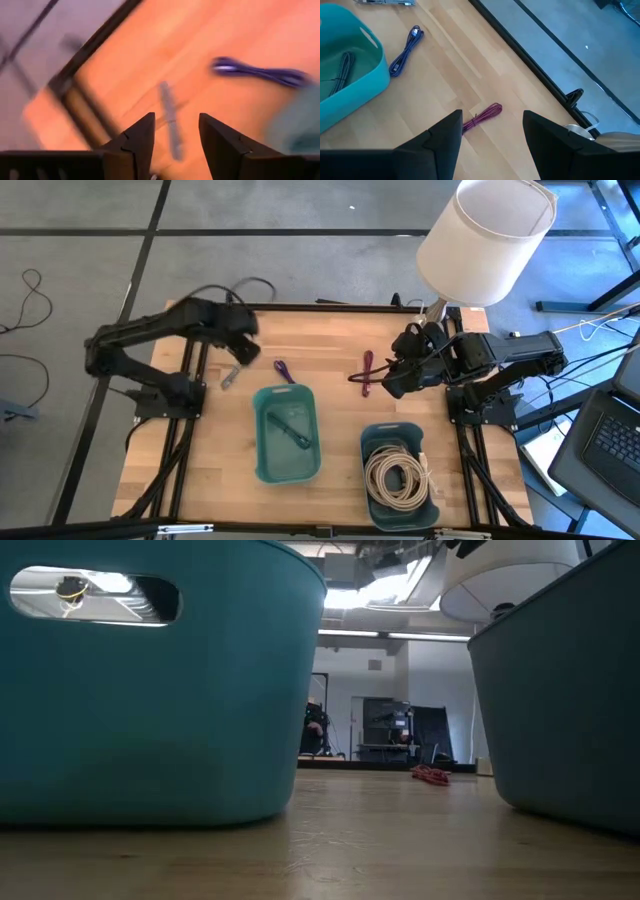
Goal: Pick and place USB-C Cables
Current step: Put the black and white USB cable into the green bin
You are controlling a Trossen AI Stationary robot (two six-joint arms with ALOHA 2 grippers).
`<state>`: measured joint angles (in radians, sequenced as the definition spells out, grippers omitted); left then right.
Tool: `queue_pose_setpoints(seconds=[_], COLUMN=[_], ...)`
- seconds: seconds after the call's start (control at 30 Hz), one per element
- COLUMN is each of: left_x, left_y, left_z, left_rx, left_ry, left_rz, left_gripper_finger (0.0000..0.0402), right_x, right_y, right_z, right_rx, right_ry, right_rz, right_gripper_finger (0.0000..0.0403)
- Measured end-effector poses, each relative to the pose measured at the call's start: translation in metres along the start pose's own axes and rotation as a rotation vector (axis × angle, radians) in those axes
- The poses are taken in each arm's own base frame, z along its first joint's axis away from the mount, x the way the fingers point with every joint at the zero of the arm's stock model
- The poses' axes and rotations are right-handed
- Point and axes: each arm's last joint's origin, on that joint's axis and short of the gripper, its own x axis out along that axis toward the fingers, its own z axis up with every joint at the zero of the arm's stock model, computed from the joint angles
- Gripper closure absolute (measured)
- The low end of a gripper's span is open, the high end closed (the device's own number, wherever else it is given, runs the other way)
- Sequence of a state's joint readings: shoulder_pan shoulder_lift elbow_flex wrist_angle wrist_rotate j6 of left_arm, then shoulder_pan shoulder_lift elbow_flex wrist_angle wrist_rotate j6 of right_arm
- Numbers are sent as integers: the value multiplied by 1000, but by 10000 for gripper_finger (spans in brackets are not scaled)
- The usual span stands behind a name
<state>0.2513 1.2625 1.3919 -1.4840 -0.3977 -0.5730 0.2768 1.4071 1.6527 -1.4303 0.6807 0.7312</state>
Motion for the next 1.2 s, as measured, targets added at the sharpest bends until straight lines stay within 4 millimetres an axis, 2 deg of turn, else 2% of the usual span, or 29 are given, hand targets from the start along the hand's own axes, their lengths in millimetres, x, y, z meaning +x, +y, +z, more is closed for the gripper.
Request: queue_pose_setpoints(seconds=[0.1,0.17,0.37,0.53,0.73,1.0,1.2], left_x=[16,31,91,124,147,159,179], left_y=[25,33,40,44,37,33,25], left_z=[-7,-12,-30,-52,-64,-56,-47], left_rx=[-180,-249,-303,-303,-285,-179,-105], left_ry=[61,104,225,347,362,308,316], left_rz=[32,7,-111,-59,-150,-141,-146], left_gripper_finger=[255,252,249,246,227,179,171], right_x=[0,0,0,0,0,0,0], right_y=[0,0,0,0,0,-1,-1], right_z=[0,0,0,0,0,0,0], right_rx=[-2,-2,-10,-34,-34,-34,-29], right_ry=[0,0,2,2,-6,-10,-16], right_rz=[0,0,-2,-2,-10,-15,-21], right_gripper_finger=[192,192,192,192,192,192,192])
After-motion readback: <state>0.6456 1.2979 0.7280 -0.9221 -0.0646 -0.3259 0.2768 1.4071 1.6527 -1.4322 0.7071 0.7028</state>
